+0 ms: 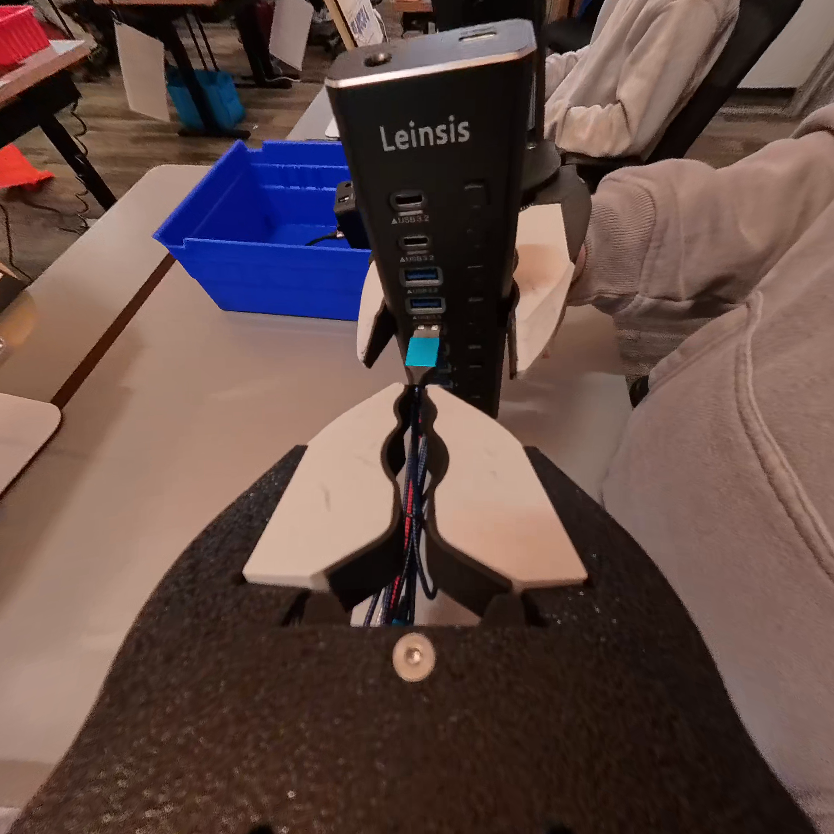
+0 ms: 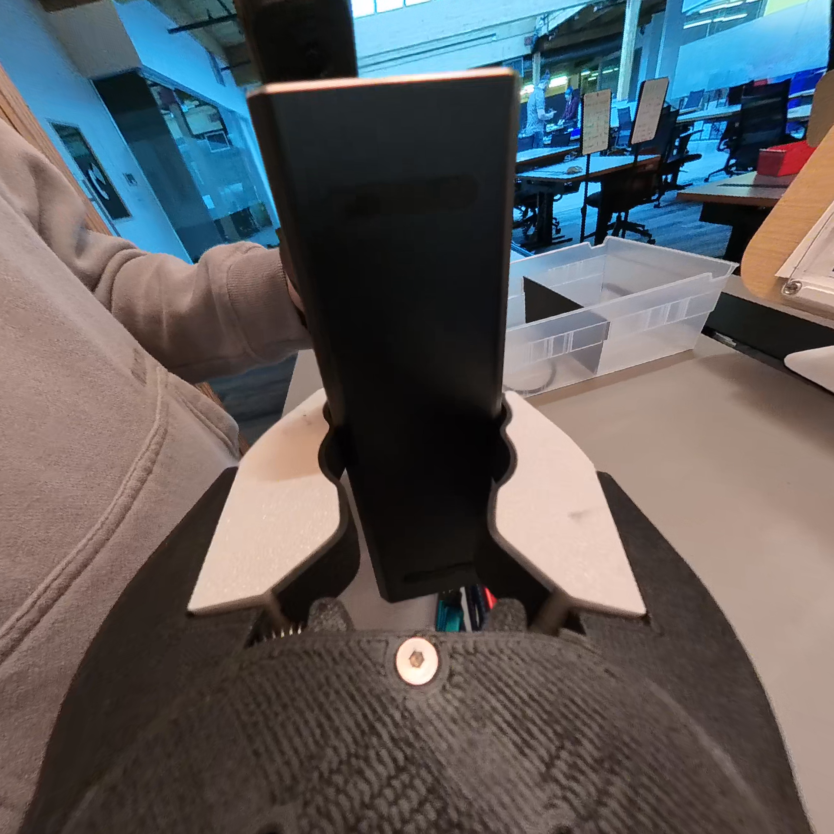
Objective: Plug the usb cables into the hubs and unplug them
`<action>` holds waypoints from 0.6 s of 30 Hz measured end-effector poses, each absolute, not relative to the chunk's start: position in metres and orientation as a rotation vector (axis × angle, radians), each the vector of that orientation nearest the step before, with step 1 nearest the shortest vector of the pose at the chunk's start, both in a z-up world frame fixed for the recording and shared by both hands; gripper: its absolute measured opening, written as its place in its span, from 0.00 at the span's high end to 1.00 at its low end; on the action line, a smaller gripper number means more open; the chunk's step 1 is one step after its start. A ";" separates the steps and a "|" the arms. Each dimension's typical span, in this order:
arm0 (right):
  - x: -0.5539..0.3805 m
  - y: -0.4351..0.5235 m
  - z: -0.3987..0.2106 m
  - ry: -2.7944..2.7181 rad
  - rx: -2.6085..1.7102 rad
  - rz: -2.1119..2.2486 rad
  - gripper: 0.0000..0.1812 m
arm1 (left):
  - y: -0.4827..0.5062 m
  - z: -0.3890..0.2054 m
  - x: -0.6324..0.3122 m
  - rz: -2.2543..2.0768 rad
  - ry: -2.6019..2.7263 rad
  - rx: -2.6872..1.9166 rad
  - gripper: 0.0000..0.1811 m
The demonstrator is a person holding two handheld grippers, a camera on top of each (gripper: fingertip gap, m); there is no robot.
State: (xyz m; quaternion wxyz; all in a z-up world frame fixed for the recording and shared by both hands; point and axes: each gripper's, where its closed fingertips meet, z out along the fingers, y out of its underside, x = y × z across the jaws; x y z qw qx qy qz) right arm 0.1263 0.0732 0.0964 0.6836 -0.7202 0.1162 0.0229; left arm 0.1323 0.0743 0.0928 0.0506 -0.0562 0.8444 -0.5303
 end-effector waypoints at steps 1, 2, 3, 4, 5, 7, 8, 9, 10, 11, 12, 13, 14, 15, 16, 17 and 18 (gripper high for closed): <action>0.125 0.073 0.097 0.251 -1.620 0.052 0.64 | 0.075 0.093 0.132 -1.611 2.576 -0.167 0.99; 0.126 0.074 0.096 0.251 -1.627 0.047 0.64 | 0.075 0.092 0.133 -1.598 2.585 -0.161 0.99; 0.125 0.074 0.094 0.249 -1.643 0.053 0.64 | 0.075 0.090 0.132 -1.585 2.595 -0.152 0.99; 0.125 0.074 0.094 0.243 -1.646 0.056 0.64 | 0.075 0.090 0.132 -1.587 2.598 -0.149 0.99; 0.125 0.074 0.095 0.239 -1.642 0.061 0.64 | 0.074 0.090 0.131 -1.606 2.598 -0.154 0.99; 0.124 0.073 0.099 0.233 -1.629 0.076 0.64 | 0.074 0.094 0.130 -1.707 2.584 -0.191 0.99; 0.124 0.073 0.099 0.232 -1.632 0.076 0.64 | 0.073 0.096 0.130 -1.767 2.570 -0.219 0.99; 0.123 0.074 0.098 0.232 -1.636 0.082 0.64 | 0.073 0.099 0.129 -1.820 2.552 -0.231 0.99; 0.121 0.077 0.095 0.224 -1.648 0.103 0.64 | 0.072 0.102 0.129 -1.849 2.536 -0.237 0.99; 0.121 0.077 0.094 0.229 -1.651 0.097 0.64 | 0.073 0.102 0.130 -1.846 2.528 -0.246 0.99; 0.122 0.077 0.092 0.244 -1.649 0.091 0.64 | 0.073 0.100 0.131 -1.813 2.540 -0.247 0.99; 0.123 0.077 0.089 0.259 -1.648 0.100 0.64 | 0.072 0.097 0.132 -1.780 2.551 -0.241 0.99; 0.124 0.077 0.088 0.275 -1.638 0.117 0.64 | 0.072 0.096 0.133 -1.763 2.558 -0.239 0.99; 0.125 0.077 0.088 0.285 -1.628 0.120 0.64 | 0.071 0.096 0.132 -1.769 2.560 -0.239 0.99; 0.125 0.077 0.089 0.283 -1.628 0.106 0.64 | 0.071 0.098 0.132 -1.803 2.549 -0.245 0.99; 0.124 0.077 0.091 0.279 -1.626 0.104 0.64 | 0.071 0.101 0.131 -1.850 2.538 -0.254 0.99; 0.122 0.078 0.093 0.273 -1.621 0.126 0.64 | 0.072 0.103 0.130 -1.883 2.536 -0.262 0.99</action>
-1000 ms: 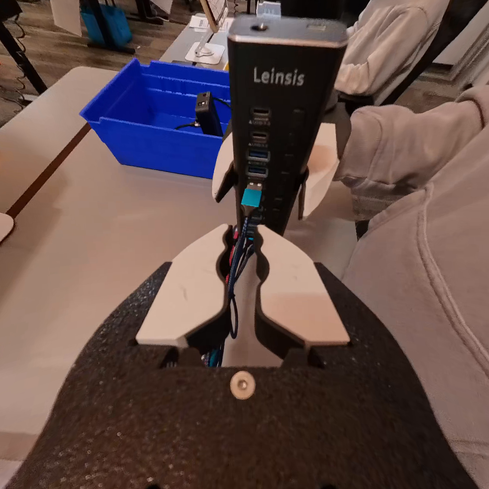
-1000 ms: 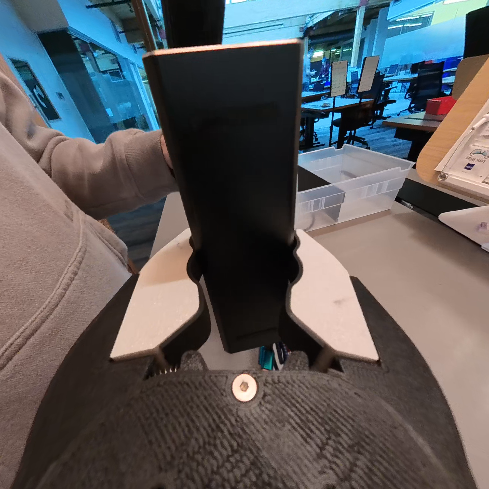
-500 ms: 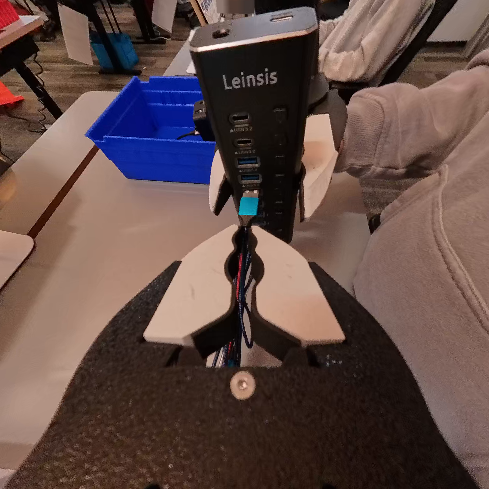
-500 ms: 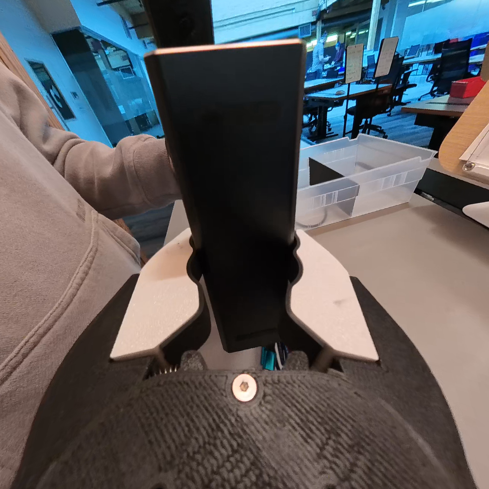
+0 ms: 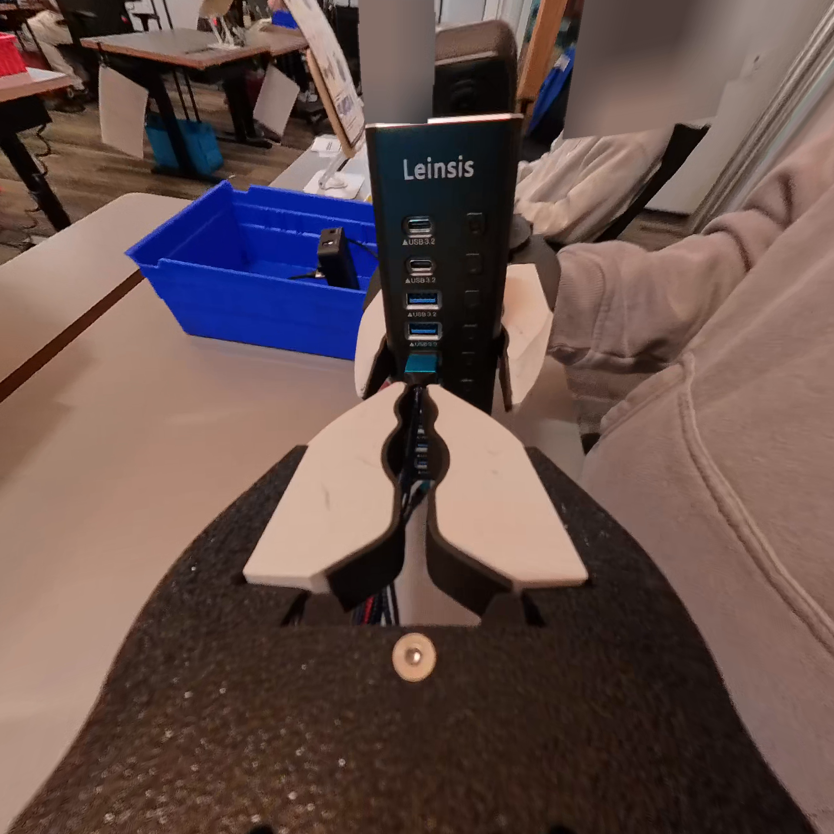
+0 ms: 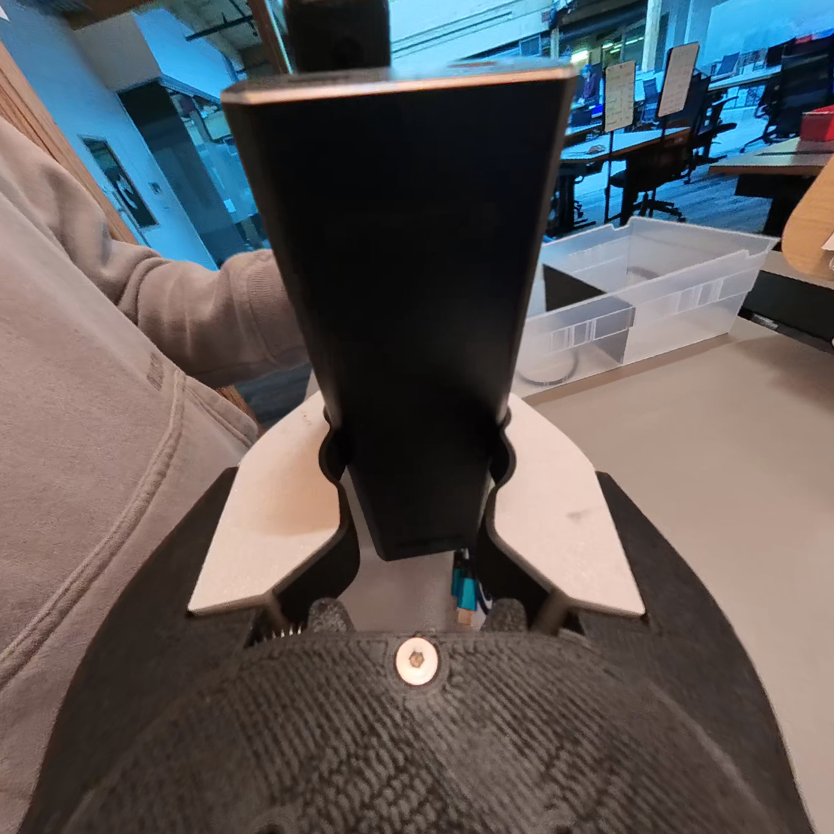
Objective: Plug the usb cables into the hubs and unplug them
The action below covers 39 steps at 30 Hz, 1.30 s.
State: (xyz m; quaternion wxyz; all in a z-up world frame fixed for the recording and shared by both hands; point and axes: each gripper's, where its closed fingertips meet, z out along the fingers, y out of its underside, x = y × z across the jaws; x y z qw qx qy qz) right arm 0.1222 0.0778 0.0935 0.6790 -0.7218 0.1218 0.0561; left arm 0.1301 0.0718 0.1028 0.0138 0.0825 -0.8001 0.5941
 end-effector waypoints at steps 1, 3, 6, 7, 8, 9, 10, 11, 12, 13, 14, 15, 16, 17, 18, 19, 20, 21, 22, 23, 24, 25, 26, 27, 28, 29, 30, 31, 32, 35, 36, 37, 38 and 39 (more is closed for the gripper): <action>0.122 0.078 0.094 0.270 -1.622 0.120 0.64 | 0.072 0.102 0.131 1.844 -2.494 0.263 0.99; 0.125 0.078 0.085 0.269 -1.685 0.085 0.64 | 0.073 0.091 0.131 1.765 -2.589 0.238 0.99; 0.122 0.078 0.079 0.253 -1.722 0.088 0.64 | 0.074 0.083 0.127 1.709 -2.601 0.231 0.99; 0.120 0.078 0.079 0.246 -1.726 0.106 0.64 | 0.074 0.083 0.127 1.724 -2.563 0.252 0.99; 0.121 0.078 0.078 0.251 -1.724 0.105 0.64 | 0.074 0.083 0.128 1.750 -2.524 0.284 0.99; 0.122 0.078 0.076 0.258 -1.727 0.111 0.64 | 0.074 0.082 0.128 1.763 -2.491 0.312 0.99; 0.123 0.079 0.074 0.267 -1.729 0.125 0.64 | 0.074 0.081 0.129 1.765 -2.470 0.332 0.99; 0.123 0.079 0.073 0.274 -1.726 0.143 0.64 | 0.073 0.080 0.129 1.772 -2.453 0.346 0.99; 0.123 0.078 0.073 0.278 -1.724 0.143 0.64 | 0.073 0.079 0.129 1.782 -2.439 0.365 0.99; 0.124 0.078 0.072 0.278 -1.725 0.124 0.64 | 0.073 0.078 0.130 1.787 -2.433 0.382 0.99; 0.125 0.078 0.071 0.280 -1.732 0.107 0.64 | 0.073 0.074 0.130 1.779 -2.436 0.395 0.99; 0.125 0.078 0.067 0.281 -1.750 0.100 0.64 | 0.073 0.069 0.130 1.758 -2.447 0.407 0.99; 0.126 0.078 0.064 0.284 -1.760 0.092 0.64 | 0.074 0.065 0.130 1.742 -2.457 0.411 0.99; 0.126 0.079 0.064 0.290 -1.753 0.102 0.64 | 0.073 0.061 0.127 1.722 -2.456 0.403 0.99; 0.126 0.080 0.069 0.287 -1.725 0.119 0.64 | 0.072 0.055 0.121 1.668 -2.458 0.374 0.99; 0.122 0.083 0.076 0.256 -1.694 0.149 0.65 | 0.068 0.046 0.114 1.597 -2.492 0.338 0.98; 0.117 0.087 0.069 0.201 -1.792 0.130 0.65 | 0.066 0.038 0.118 1.582 -2.601 0.325 0.97; 0.125 0.088 0.061 0.162 -1.886 -0.023 0.65 | 0.068 0.039 0.130 1.645 -2.747 0.312 0.96; 0.135 0.088 0.069 0.214 -1.849 -0.091 0.65 | 0.069 0.050 0.137 1.728 -2.771 0.312 0.97; 0.136 0.086 0.083 0.267 -1.734 0.007 0.65 | 0.070 0.064 0.137 1.778 -2.680 0.334 0.97; 0.139 0.083 0.094 0.301 -1.646 0.057 0.65 | 0.070 0.076 0.141 1.826 -2.603 0.372 0.97; 0.142 0.081 0.098 0.305 -1.613 0.025 0.65 | 0.071 0.084 0.144 1.860 -2.590 0.376 0.97; 0.142 0.081 0.096 0.303 -1.627 0.034 0.65 | 0.072 0.090 0.145 1.860 -2.619 0.347 0.97; 0.141 0.080 0.096 0.298 -1.633 0.055 0.65 | 0.072 0.094 0.144 1.849 -2.639 0.318 0.97; 0.140 0.080 0.100 0.291 -1.594 0.061 0.65 | 0.072 0.099 0.142 1.844 -2.635 0.297 0.97; 0.139 0.079 0.106 0.300 -1.545 0.092 0.65 | 0.071 0.103 0.140 1.854 -2.622 0.284 0.97; 0.139 0.077 0.108 0.317 -1.515 0.117 0.65 | 0.071 0.108 0.139 1.886 -2.598 0.267 0.95; 0.143 0.073 0.107 0.336 -1.504 0.098 0.65 | 0.073 0.113 0.137 1.914 -2.574 0.254 0.92; 0.144 0.070 0.106 0.341 -1.500 0.094 0.65 | 0.075 0.114 0.138 1.921 -2.564 0.264 0.91; 0.145 0.065 0.102 0.348 -1.505 0.083 0.65 | 0.078 0.117 0.141 1.940 -2.496 0.356 0.90; 0.142 0.066 0.103 0.337 -1.494 0.096 0.65 | 0.078 0.116 0.139 1.934 -2.464 0.376 0.90; 0.142 0.066 0.105 0.345 -1.476 0.101 0.65 | 0.077 0.115 0.139 1.925 -2.447 0.406 0.89; 0.140 0.067 0.105 0.342 -1.466 0.117 0.65 | 0.076 0.115 0.140 1.926 -2.435 0.433 0.85; 0.138 0.068 0.105 0.334 -1.461 0.130 0.65 | 0.075 0.116 0.140 1.936 -2.421 0.463 0.81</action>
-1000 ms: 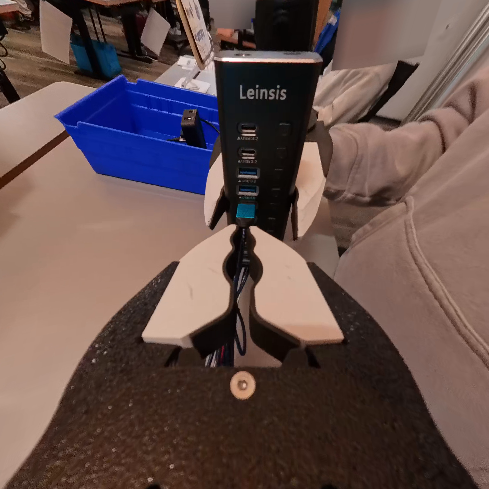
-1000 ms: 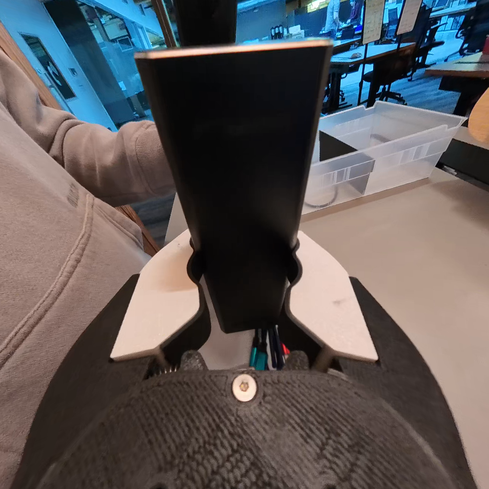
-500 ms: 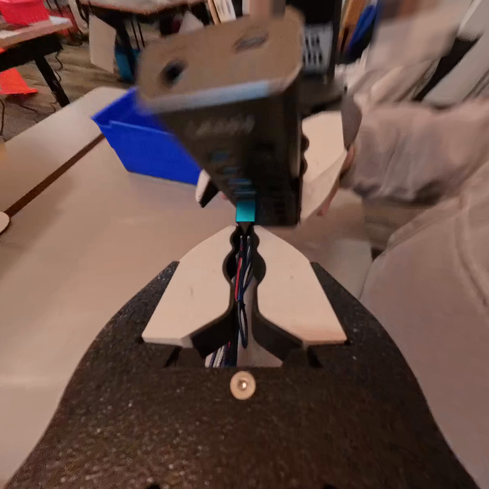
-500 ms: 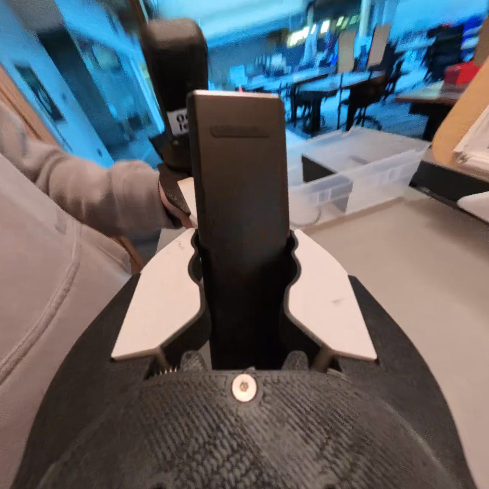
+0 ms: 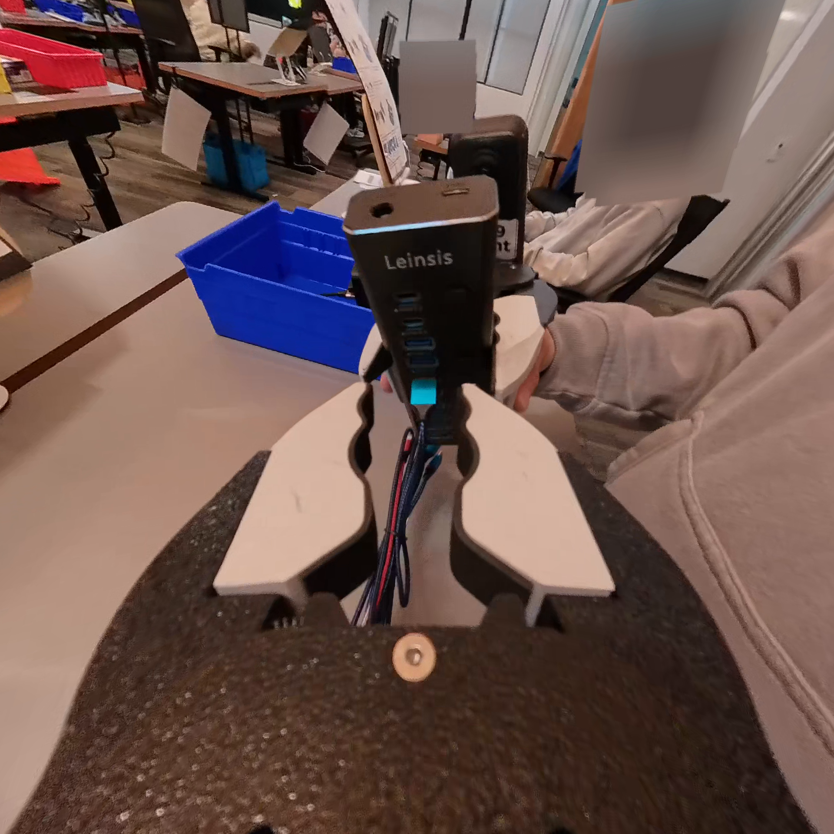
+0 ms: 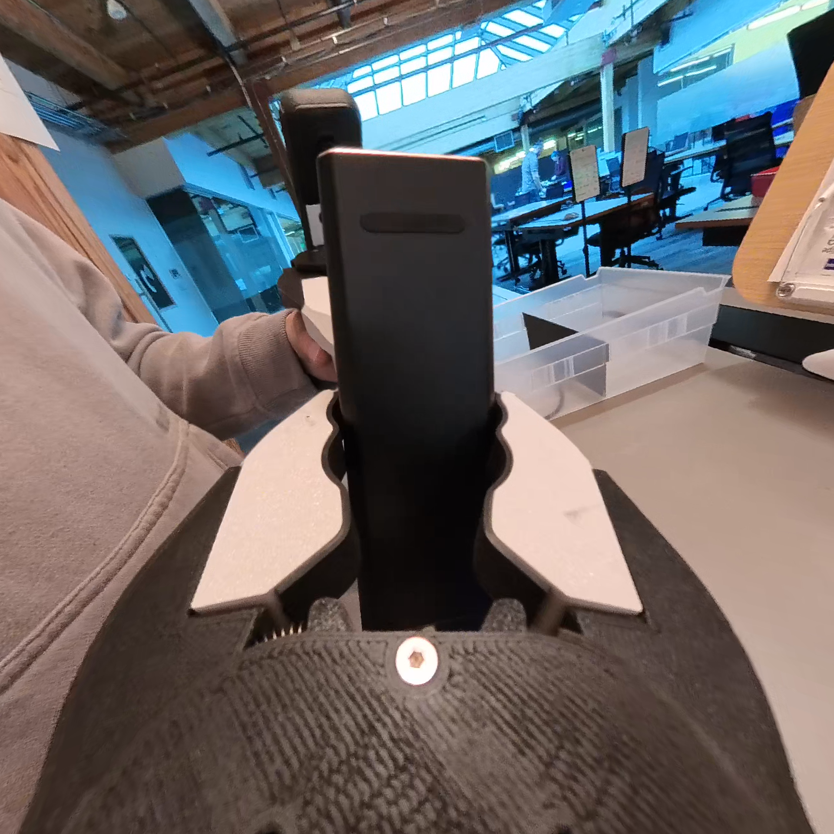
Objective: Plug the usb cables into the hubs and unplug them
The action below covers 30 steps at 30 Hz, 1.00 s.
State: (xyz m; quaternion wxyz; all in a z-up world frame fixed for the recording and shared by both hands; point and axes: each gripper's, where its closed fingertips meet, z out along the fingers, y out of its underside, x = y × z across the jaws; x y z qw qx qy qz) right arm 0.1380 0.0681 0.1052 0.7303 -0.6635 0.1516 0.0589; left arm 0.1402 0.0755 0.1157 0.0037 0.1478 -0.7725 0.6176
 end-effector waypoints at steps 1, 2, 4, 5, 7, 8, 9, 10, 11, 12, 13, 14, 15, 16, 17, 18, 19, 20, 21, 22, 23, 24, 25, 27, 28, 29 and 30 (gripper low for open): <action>0.137 0.068 0.105 0.331 -1.454 0.128 0.65 | 0.074 0.119 0.142 1.951 -2.405 0.503 0.77; 0.136 0.069 0.106 0.332 -1.445 0.138 0.65 | 0.072 0.124 0.143 1.977 -2.380 0.541 0.70; 0.134 0.070 0.107 0.326 -1.420 0.163 0.65 | 0.065 0.140 0.143 2.020 -2.340 0.585 0.59; 0.134 0.070 0.107 0.328 -1.410 0.163 0.65 | 0.060 0.146 0.142 2.023 -2.344 0.589 0.56; 0.131 0.074 0.105 0.312 -1.433 0.153 0.65 | 0.048 0.152 0.140 1.980 -2.418 0.593 0.55; 0.129 0.077 0.104 0.290 -1.462 0.133 0.65 | 0.044 0.150 0.141 1.940 -2.481 0.597 0.57; 0.125 0.081 0.102 0.264 -1.499 0.128 0.65 | 0.041 0.148 0.142 1.911 -2.538 0.585 0.62; 0.123 0.084 0.100 0.248 -1.532 0.117 0.66 | 0.039 0.148 0.143 1.902 -2.572 0.558 0.63; 0.123 0.086 0.098 0.240 -1.561 0.109 0.66 | 0.037 0.148 0.141 1.888 -2.589 0.505 0.64; 0.121 0.088 0.095 0.232 -1.591 0.104 0.66 | 0.035 0.147 0.140 1.874 -2.599 0.452 0.64; 0.121 0.089 0.092 0.231 -1.621 0.101 0.66 | 0.034 0.147 0.138 1.880 -2.590 0.393 0.64; 0.120 0.089 0.092 0.230 -1.633 0.108 0.66 | 0.032 0.149 0.134 1.911 -2.568 0.319 0.64; 0.119 0.089 0.095 0.229 -1.629 0.123 0.66 | 0.031 0.151 0.131 1.942 -2.547 0.255 0.65; 0.118 0.090 0.097 0.228 -1.621 0.120 0.66 | 0.031 0.151 0.128 1.947 -2.540 0.211 0.65; 0.117 0.090 0.102 0.219 -1.606 0.115 0.65 | 0.030 0.149 0.125 1.930 -2.552 0.170 0.65; 0.115 0.092 0.106 0.212 -1.592 0.121 0.64 | 0.029 0.147 0.123 1.915 -2.565 0.139 0.65; 0.114 0.093 0.106 0.203 -1.613 0.116 0.63 | 0.029 0.146 0.122 1.913 -2.572 0.130 0.65; 0.115 0.095 0.102 0.200 -1.648 0.091 0.62 | 0.028 0.145 0.122 1.911 -2.582 0.130 0.65; 0.115 0.097 0.100 0.200 -1.667 0.081 0.62 | 0.028 0.144 0.122 1.906 -2.594 0.126 0.65; 0.115 0.098 0.098 0.206 -1.675 0.093 0.62 | 0.028 0.144 0.122 1.906 -2.595 0.122 0.65; 0.115 0.099 0.098 0.212 -1.675 0.104 0.62 | 0.029 0.144 0.123 1.912 -2.592 0.124 0.65; 0.116 0.099 0.098 0.226 -1.666 0.103 0.62 | 0.030 0.145 0.123 1.923 -2.587 0.126 0.65; 0.117 0.099 0.099 0.237 -1.658 0.107 0.62 | 0.031 0.146 0.124 1.939 -2.575 0.129 0.65; 0.118 0.100 0.100 0.259 -1.641 0.125 0.62 | 0.032 0.150 0.126 1.973 -2.566 0.137 0.65; 0.118 0.100 0.100 0.270 -1.635 0.145 0.62 | 0.032 0.150 0.125 1.973 -2.570 0.129 0.65; 0.117 0.100 0.099 0.266 -1.637 0.163 0.62 | 0.031 0.149 0.124 1.960 -2.565 0.120 0.65; 0.115 0.101 0.097 0.249 -1.654 0.152 0.62 | 0.031 0.148 0.122 1.949 -2.552 0.107 0.65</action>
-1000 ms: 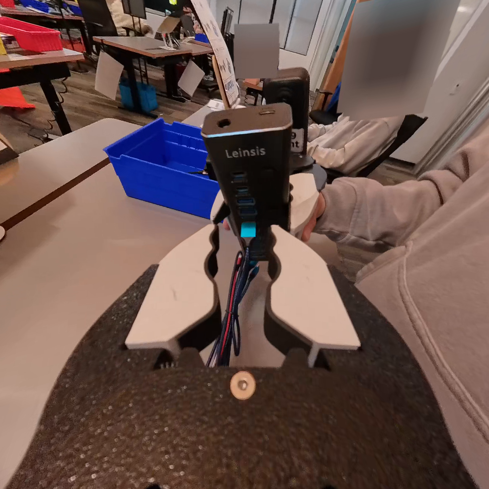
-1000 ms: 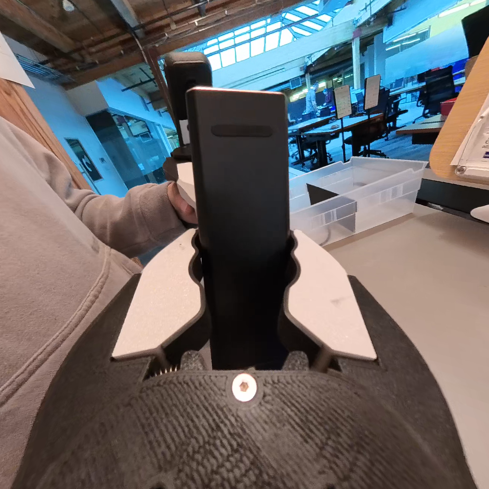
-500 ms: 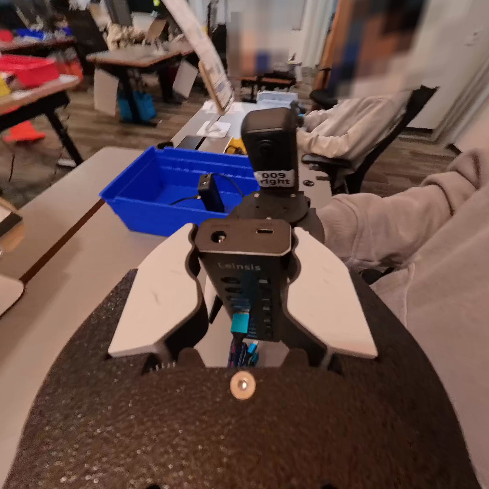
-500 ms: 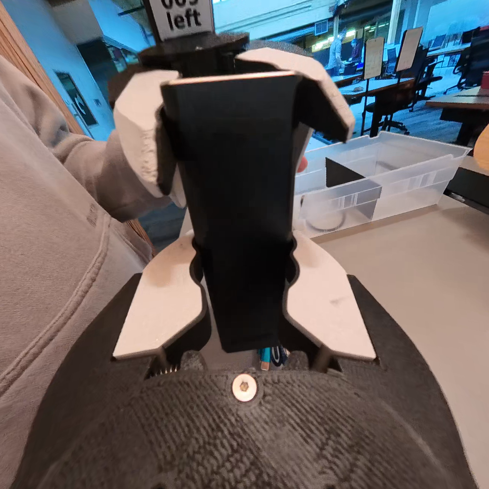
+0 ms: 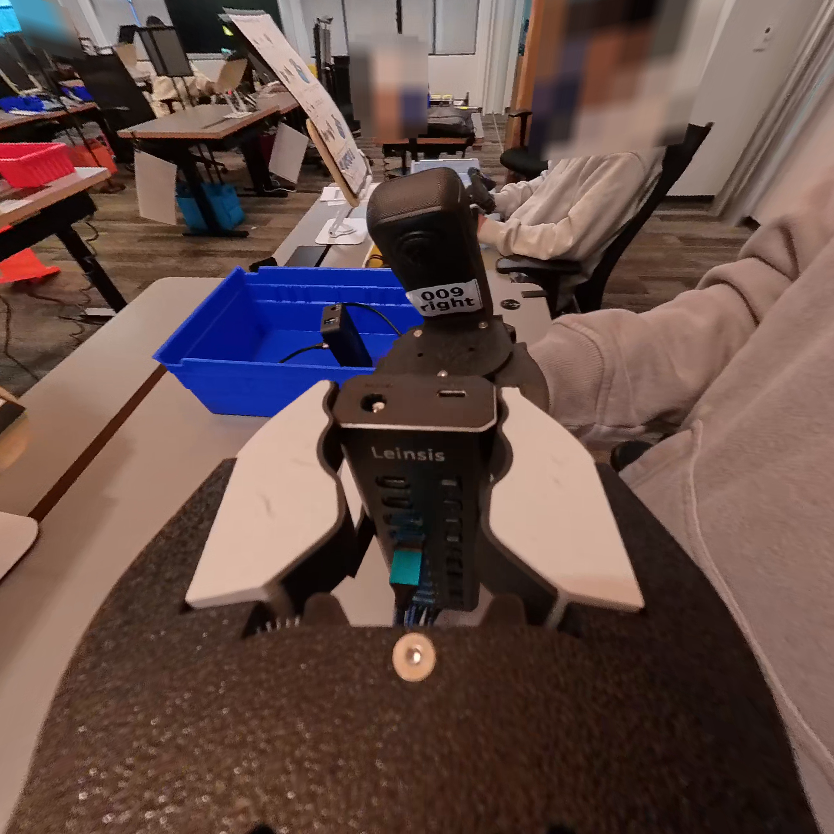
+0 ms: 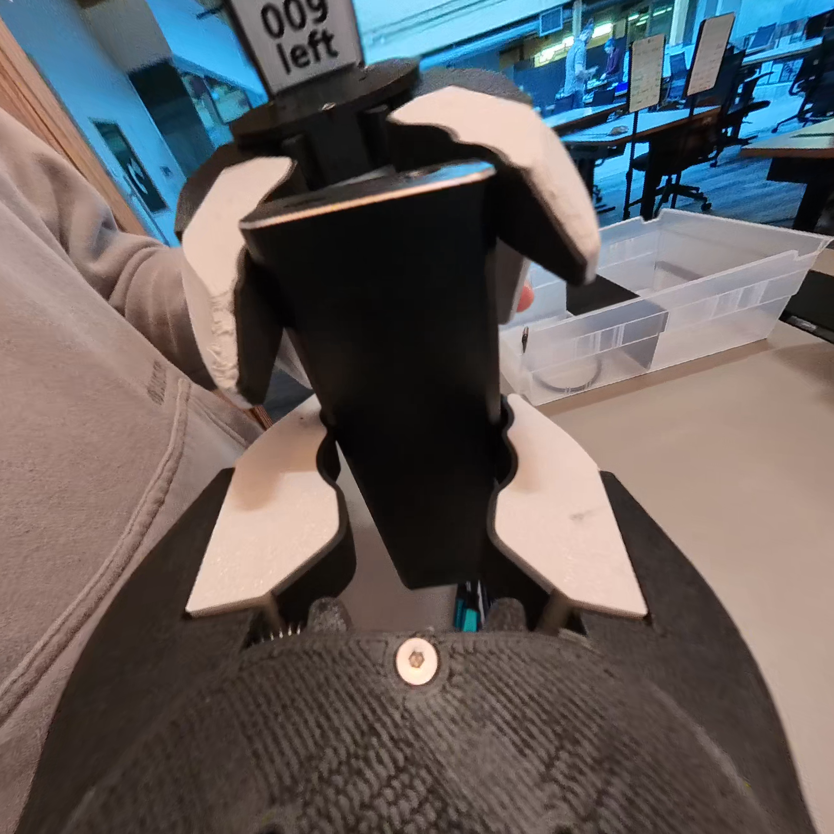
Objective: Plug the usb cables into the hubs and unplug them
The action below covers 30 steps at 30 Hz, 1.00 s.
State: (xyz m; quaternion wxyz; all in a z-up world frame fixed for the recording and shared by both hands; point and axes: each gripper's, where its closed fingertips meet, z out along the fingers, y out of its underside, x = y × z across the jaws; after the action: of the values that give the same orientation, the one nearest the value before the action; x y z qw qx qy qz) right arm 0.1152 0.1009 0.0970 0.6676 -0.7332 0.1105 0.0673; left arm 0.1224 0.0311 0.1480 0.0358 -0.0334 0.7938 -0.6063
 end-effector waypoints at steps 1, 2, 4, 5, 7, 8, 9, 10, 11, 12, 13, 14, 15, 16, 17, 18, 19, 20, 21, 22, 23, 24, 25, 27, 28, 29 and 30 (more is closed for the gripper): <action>0.113 0.102 0.095 0.228 -1.676 0.137 0.63 | 0.031 0.148 0.120 -1.871 2.446 -0.083 0.65; 0.111 0.102 0.094 0.208 -1.691 0.120 0.64 | 0.032 0.148 0.119 -1.872 2.450 -0.070 0.65; 0.111 0.102 0.095 0.197 -1.674 0.102 0.64 | 0.034 0.148 0.118 -1.870 2.460 -0.064 0.65; 0.112 0.102 0.095 0.200 -1.667 0.086 0.64 | 0.035 0.149 0.117 -1.877 2.476 -0.068 0.65; 0.116 0.100 0.097 0.214 -1.659 0.045 0.64 | 0.039 0.156 0.119 -1.930 2.465 -0.116 0.64; 0.119 0.098 0.096 0.223 -1.664 0.029 0.64 | 0.042 0.161 0.121 -1.975 2.440 -0.151 0.62; 0.120 0.097 0.095 0.227 -1.667 0.025 0.64 | 0.044 0.166 0.122 -2.014 2.416 -0.180 0.62; 0.123 0.096 0.095 0.239 -1.659 0.019 0.65 | 0.046 0.168 0.124 -2.031 2.399 -0.207 0.62; 0.124 0.095 0.096 0.247 -1.643 0.020 0.65 | 0.049 0.169 0.127 -2.028 2.384 -0.230 0.61; 0.125 0.094 0.097 0.253 -1.631 0.032 0.65 | 0.052 0.170 0.128 -2.021 2.371 -0.242 0.60; 0.127 0.093 0.098 0.265 -1.612 0.030 0.65 | 0.055 0.171 0.129 -2.014 2.365 -0.248 0.59; 0.128 0.091 0.100 0.277 -1.588 0.034 0.65 | 0.060 0.173 0.129 -2.007 2.357 -0.257 0.59; 0.128 0.089 0.103 0.281 -1.564 0.059 0.65 | 0.066 0.175 0.131 -1.997 2.345 -0.266 0.59; 0.131 0.087 0.106 0.298 -1.538 0.055 0.65 | 0.075 0.178 0.135 -1.979 2.324 -0.286 0.59; 0.131 0.084 0.107 0.306 -1.527 0.063 0.65 | 0.087 0.181 0.141 -1.957 2.296 -0.320 0.60; 0.132 0.082 0.107 0.308 -1.527 0.070 0.65 | 0.101 0.183 0.150 -1.926 2.270 -0.365 0.61; 0.133 0.081 0.106 0.315 -1.533 0.054 0.65 | 0.118 0.182 0.161 -1.871 2.249 -0.434 0.62; 0.133 0.079 0.104 0.311 -1.547 0.060 0.65 | 0.140 0.176 0.177 -1.776 2.232 -0.541 0.65; 0.133 0.078 0.104 0.311 -1.552 0.056 0.65 | 0.167 0.165 0.196 -1.636 2.224 -0.678 0.67; 0.133 0.077 0.104 0.313 -1.550 0.047 0.65 | 0.199 0.147 0.214 -1.453 2.231 -0.838 0.69; 0.133 0.076 0.104 0.313 -1.549 0.061 0.65 | 0.234 0.124 0.229 -1.238 2.241 -1.018 0.69; 0.134 0.075 0.104 0.320 -1.542 0.058 0.65 | 0.268 0.100 0.238 -1.038 2.242 -1.200 0.69; 0.135 0.074 0.105 0.322 -1.537 0.053 0.65 | 0.294 0.078 0.243 -0.909 2.241 -1.353 0.70; 0.135 0.075 0.106 0.321 -1.519 0.063 0.65 | 0.320 0.043 0.255 -0.871 2.215 -1.589 0.71; 0.135 0.075 0.107 0.320 -1.508 0.065 0.65 | 0.327 0.027 0.262 -0.886 2.192 -1.698 0.71; 0.134 0.077 0.108 0.314 -1.499 0.078 0.65 | 0.332 0.011 0.269 -0.891 2.175 -1.797 0.71; 0.134 0.078 0.108 0.314 -1.493 0.084 0.65 | 0.336 -0.005 0.275 -0.867 2.159 -1.895 0.71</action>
State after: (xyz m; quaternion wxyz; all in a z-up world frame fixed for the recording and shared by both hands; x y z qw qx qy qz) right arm 0.1338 0.0782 0.1075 0.7219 -0.6761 0.1420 0.0381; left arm 0.2745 0.3361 -0.0047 0.0705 -0.6301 0.7176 -0.2881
